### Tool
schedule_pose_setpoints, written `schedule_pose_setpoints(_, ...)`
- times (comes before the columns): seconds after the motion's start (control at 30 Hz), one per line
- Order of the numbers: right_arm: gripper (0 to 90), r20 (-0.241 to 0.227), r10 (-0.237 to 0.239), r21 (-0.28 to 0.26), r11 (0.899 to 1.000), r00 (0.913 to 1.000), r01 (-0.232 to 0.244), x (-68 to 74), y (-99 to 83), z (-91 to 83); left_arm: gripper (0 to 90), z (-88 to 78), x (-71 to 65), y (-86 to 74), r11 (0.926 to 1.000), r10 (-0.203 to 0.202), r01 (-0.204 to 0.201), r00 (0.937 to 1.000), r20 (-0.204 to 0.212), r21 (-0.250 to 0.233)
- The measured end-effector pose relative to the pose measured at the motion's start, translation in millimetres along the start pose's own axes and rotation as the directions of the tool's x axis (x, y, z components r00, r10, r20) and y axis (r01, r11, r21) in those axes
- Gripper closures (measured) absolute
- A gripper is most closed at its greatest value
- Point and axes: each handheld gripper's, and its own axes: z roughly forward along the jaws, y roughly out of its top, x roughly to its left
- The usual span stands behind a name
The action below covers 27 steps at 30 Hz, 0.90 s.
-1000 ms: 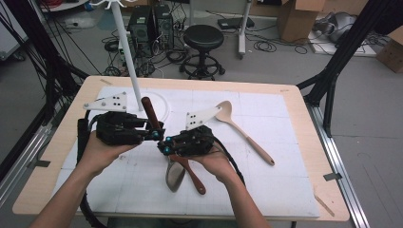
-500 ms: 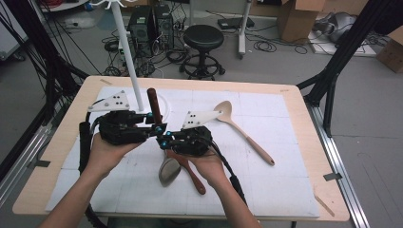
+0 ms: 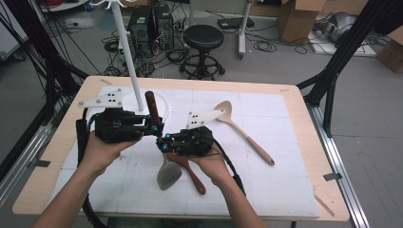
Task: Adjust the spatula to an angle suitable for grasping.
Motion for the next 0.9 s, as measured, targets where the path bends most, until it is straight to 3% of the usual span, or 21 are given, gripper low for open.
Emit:
schedule_pose_setpoints(0.13,84.0,-0.002,-0.008,0.002,1.0,1.0,0.008,0.3,0.2,-0.1,73.0,0.8,-0.9,-0.2,0.9999,0.01,-0.01,0.9999,-0.006,0.004)
schedule_pose_setpoints(0.27,84.5,0.045,0.008,-0.007,1.0,0.999,-0.007,3.1,-0.1,1.0,67.4,1.1,-6.2,0.4,0.9997,0.0,-0.002,0.9975,-0.07,-0.026)
schedule_pose_setpoints(0.37,84.5,0.095,0.026,-0.005,1.0,0.9951,-0.025,5.0,-1.0,1.9,64.3,3.9,-12.4,0.4,0.9994,0.018,-0.021,0.9909,-0.134,-0.026)
schedule_pose_setpoints(0.5,84.5,0.128,0.038,-0.019,0.999,0.9911,-0.036,8.5,-0.8,2.0,67.4,6.0,-14.4,-0.5,0.9994,0.01,-0.015,0.9853,-0.17,-0.03)
schedule_pose_setpoints(0.57,84.5,0.132,0.035,-0.025,0.999,0.9907,-0.032,9.2,-0.4,1.7,72.6,5.6,-12.3,-1.0,0.999,-0.014,0.007,0.9896,-0.143,-0.043)
schedule_pose_setpoints(0.63,83.9,0.123,0.023,-0.018,1.0,0.9922,-0.021,9.4,-0.1,1.1,73.1,4.8,-11.3,-0.9,0.9993,-0.007,0.002,0.9927,-0.121,-0.038)
schedule_pose_setpoints(0.83,79.2,0.046,0.009,-0.04,0.999,0.9989,-0.007,5.5,0.2,-2.0,73.4,0.7,-5.6,-1.3,0.9991,-0.009,0.008,0.9991,-0.041,-0.041)
schedule_pose_setpoints(0.9,82.9,0.027,0.018,-0.063,0.998,0.9995,-0.016,4.8,0.6,-2.9,73.4,0.8,-4.1,-1.7,0.9995,-0.003,0.002,0.9996,-0.028,-0.031)
